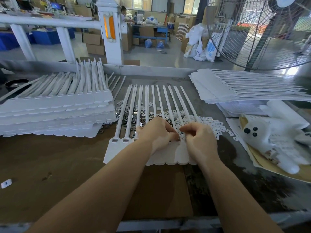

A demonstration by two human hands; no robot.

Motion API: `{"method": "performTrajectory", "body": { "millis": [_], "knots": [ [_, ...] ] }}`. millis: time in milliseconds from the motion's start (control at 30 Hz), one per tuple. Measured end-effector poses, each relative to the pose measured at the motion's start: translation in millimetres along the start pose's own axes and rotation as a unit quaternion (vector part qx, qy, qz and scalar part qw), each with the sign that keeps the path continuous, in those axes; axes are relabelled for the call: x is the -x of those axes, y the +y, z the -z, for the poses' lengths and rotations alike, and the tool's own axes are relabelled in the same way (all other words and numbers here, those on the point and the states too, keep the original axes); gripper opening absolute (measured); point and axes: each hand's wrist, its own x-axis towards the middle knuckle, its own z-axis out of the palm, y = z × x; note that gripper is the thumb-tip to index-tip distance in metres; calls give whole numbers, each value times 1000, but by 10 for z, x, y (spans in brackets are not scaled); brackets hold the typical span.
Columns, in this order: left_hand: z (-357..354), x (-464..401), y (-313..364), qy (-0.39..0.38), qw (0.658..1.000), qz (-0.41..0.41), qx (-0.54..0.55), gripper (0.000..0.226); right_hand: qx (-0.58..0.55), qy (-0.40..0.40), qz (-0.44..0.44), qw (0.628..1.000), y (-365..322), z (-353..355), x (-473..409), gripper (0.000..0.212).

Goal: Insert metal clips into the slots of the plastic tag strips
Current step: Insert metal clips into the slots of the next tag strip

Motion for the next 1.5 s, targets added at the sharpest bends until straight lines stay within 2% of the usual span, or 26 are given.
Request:
{"method": "performTrajectory", "body": {
  "millis": [333, 467, 600, 733, 800, 1000, 1067, 1167, 1500],
  "knots": [
    [-24, 28, 39, 19, 999, 23, -20, 14, -7, 11, -2, 1000, 9, -12, 22, 26],
    [11, 38, 26, -9, 999, 16, 29, 10, -13, 6, -3, 1000, 16, -1, 23, 26],
    [130, -2, -75, 30, 996, 10, 80, 14, -19, 6, -7, 1000, 2, -8, 16, 27],
    [268, -74, -231, 110, 994, 8, -11, 14, -5, 9, -6, 1000, -1, -23, 14, 26],
    [291, -89, -284, 125, 991, 14, -53, 16, 3, 8, -4, 1000, -8, -31, 17, 26],
    [255, -97, -329, 113, 986, 12, -122, 27, 14, 14, 2, 1000, -16, -37, 29, 26],
    [256, -99, -312, 89, 985, 15, -146, 38, 15, 16, 3, 1000, -16, -39, 31, 26],
    [258, -98, -291, 62, 978, 29, -196, 38, 22, 17, 4, 1000, -10, -44, 30, 26],
    [204, -81, -271, 125, 981, 34, -145, 17, 36, 22, 19, 999, 4, -44, 37, 25]
  ]
}}
